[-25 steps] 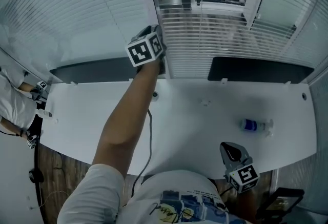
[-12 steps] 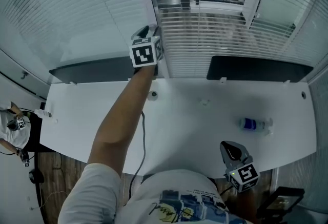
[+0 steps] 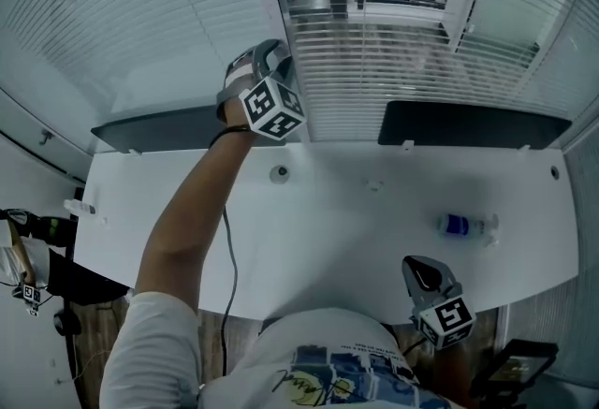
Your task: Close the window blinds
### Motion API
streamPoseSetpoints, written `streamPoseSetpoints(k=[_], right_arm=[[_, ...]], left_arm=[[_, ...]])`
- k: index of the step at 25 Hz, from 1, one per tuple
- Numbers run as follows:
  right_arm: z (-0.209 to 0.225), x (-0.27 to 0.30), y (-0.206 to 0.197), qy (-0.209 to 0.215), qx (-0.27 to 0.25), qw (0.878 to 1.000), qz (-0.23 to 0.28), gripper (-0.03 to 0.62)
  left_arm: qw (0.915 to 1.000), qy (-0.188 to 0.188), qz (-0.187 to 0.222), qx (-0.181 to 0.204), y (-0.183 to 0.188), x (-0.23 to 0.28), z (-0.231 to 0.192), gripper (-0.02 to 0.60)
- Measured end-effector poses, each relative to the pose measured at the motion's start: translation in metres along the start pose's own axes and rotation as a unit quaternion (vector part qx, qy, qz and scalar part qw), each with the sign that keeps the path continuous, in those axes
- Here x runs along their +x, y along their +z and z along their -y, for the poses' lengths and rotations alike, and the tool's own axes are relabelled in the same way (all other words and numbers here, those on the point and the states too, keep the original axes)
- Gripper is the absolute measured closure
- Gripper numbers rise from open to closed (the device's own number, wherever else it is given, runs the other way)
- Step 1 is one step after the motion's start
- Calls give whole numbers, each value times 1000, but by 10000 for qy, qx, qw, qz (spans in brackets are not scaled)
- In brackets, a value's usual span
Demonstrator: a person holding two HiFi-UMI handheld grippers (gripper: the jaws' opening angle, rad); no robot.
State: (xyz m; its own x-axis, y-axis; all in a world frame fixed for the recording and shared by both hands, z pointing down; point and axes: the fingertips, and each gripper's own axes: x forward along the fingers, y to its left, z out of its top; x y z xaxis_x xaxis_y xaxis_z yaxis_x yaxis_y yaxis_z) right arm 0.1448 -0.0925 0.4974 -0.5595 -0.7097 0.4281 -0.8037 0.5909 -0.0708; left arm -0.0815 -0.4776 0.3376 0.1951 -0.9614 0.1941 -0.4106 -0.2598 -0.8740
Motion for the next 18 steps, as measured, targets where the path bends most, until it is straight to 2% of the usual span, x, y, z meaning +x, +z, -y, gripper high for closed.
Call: streamPoseSetpoints(k=[4,9,11,14,18], right_arm=[[1,0,1,-30,-12,10000,22,591],[2,1,0,-24,-7,10000,-6,591],[1,1,-1,0,15,10000,-23,591],[2,2,-2,0,11,10000,-35,591],[1,4,-1,30,-3,10000,-12,591]], left_arm=[[9958,-37,-196,889,-9,9,5,397],[9888,6,-233,1477,-11,14,10,406],[9872,-1,-221,1581,-11,14,11,449],[9867,-5,-221,1612,-8,13,11,459],[9933,30,-185,1139,-8,13,9,455]])
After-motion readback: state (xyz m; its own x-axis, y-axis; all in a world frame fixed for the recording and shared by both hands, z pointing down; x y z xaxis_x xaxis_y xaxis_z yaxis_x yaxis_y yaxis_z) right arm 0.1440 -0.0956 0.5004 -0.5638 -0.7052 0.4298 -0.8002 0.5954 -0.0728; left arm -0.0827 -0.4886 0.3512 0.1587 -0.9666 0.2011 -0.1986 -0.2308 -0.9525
